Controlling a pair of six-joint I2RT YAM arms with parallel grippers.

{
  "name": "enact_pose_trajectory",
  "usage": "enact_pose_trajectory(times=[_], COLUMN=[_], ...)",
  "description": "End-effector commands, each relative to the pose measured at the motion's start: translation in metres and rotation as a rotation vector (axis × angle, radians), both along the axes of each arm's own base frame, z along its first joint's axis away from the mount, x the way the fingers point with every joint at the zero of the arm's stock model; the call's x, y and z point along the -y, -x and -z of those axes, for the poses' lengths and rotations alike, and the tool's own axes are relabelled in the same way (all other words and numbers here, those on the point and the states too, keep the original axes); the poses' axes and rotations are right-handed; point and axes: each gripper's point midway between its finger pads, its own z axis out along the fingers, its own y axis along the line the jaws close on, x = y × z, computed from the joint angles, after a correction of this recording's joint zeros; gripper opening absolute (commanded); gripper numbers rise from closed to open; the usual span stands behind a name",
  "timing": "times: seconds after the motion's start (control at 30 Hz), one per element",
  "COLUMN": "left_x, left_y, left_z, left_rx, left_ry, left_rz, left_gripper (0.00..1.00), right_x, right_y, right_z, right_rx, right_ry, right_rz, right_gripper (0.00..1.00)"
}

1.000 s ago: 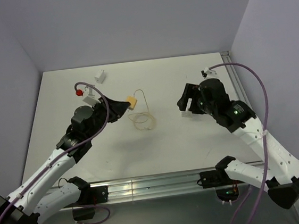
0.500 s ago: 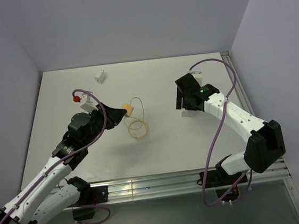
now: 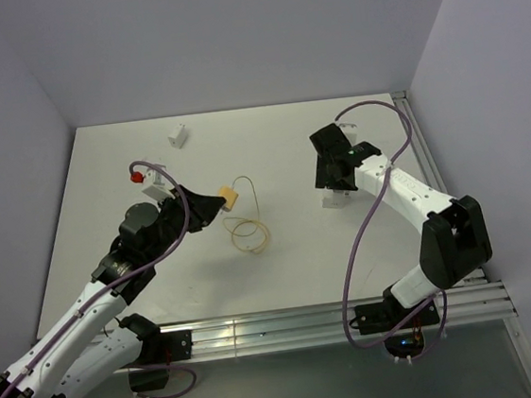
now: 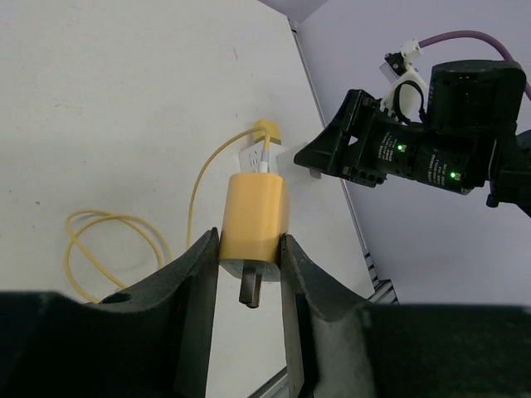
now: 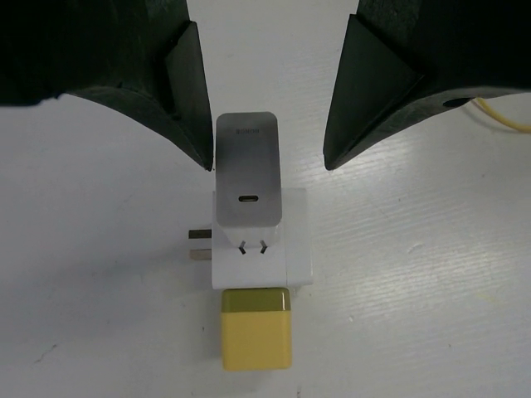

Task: Insert the plug
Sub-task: Adjust the socket at the center of the board.

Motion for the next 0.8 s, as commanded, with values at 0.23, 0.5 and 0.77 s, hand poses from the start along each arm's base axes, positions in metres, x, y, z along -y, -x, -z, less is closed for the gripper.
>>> enact_pose_trajectory(times=[0.23,0.5,0.77], left_x=[0.001,0.003,0.005], left_y=[0.004,0.006,0.007], left_z=[-0.026,-0.026,-0.026], left_rx=[0.086,0.083,0.083], left_ry=[0.025,0.032,0.035], left_rz=[0.031,0.042,0.053], left_gripper=[0.0,0.0,0.0], right_x=[0.0,0.003,0.004], right_y=[-0.023,-0.022,-0.023], right_z=[-0.005,0.006,0.015], right_rx=[0.04,0.029,-0.001], right_ry=[-0.035,-0.066,-0.076], right_rz=[0.005,0.009,0.011], right_gripper=[0.53,0.43,0.43])
